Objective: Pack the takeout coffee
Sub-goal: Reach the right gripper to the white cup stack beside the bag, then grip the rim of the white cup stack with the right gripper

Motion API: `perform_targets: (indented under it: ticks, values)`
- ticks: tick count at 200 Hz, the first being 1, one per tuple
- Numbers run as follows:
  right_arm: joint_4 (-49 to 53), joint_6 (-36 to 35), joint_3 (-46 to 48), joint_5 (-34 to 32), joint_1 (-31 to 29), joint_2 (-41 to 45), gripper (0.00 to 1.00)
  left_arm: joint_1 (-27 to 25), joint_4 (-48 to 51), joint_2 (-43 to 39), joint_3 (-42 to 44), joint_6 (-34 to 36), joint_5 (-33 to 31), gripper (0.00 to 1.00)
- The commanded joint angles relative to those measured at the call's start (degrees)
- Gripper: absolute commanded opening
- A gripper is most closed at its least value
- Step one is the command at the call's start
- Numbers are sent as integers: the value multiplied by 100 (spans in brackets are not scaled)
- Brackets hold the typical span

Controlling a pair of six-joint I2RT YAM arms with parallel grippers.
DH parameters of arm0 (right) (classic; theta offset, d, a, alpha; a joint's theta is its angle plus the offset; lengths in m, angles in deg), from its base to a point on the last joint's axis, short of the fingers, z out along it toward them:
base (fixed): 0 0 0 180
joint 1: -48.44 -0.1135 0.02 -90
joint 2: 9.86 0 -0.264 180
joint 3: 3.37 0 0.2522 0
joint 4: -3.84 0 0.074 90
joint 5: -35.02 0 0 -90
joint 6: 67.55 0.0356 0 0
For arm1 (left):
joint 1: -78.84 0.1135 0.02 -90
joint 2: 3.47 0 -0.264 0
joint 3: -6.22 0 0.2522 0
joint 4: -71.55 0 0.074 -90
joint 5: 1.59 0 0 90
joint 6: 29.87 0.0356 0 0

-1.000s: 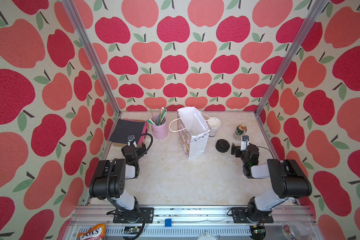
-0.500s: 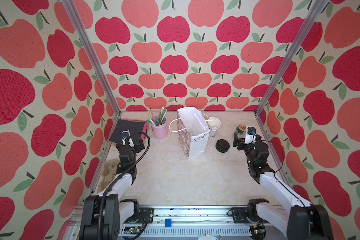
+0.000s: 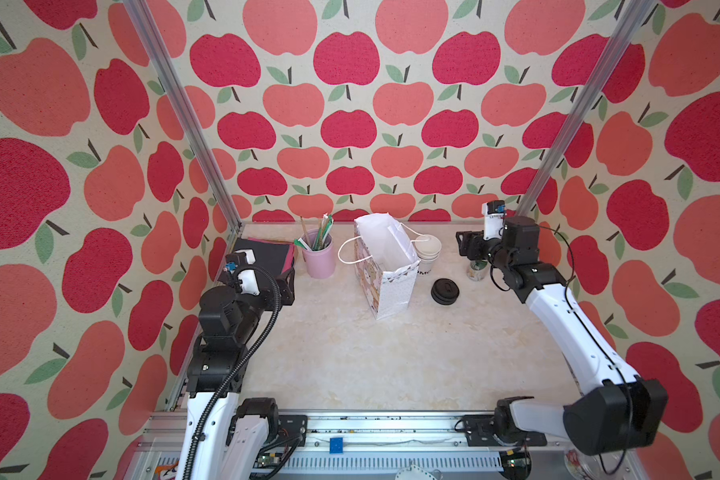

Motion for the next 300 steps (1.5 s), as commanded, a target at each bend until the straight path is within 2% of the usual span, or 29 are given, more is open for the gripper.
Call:
perform_targets:
  ticks: [1,25,54,96,111,157,182,197,240,300]
  values:
    - [1117,161,-573,211,-24,-692,71,-40,1095,-188,95,520,868,99]
    - [1182,252,-1012,414,-24,-1403,61,-105,693,-471,579,439,1214,99]
    - [1314,289,-1479,528,-24,-2070,56,-255,399,-677,926,396,1406,99]
    - [1522,378,-2088,581,-24,-2776,46,-294,448,-910,1050,436,1145,99]
    - [1514,427,-2227,623,-24,-2943,40,-303,613,-917,1009,402,1105,99]
    - [1618,528,-2637,696,-24,-3372,27,-393,775,-1190,1304,-64,968,99]
    - [1619,595,-2760,755,-24,-3501,17,-561,699,-1241,1348,-33,706,99]
    - [1607,638,-2794,766,-24,-3536,15,-563,711,-1154,1319,4,695,99]
    - [1549,868,-2803,675,-24,-3567,0,-562,764,-895,1252,62,729,99]
    - [1419,1058,-2746,713,-24,-3290,0,-567,744,-903,1270,93,673,99]
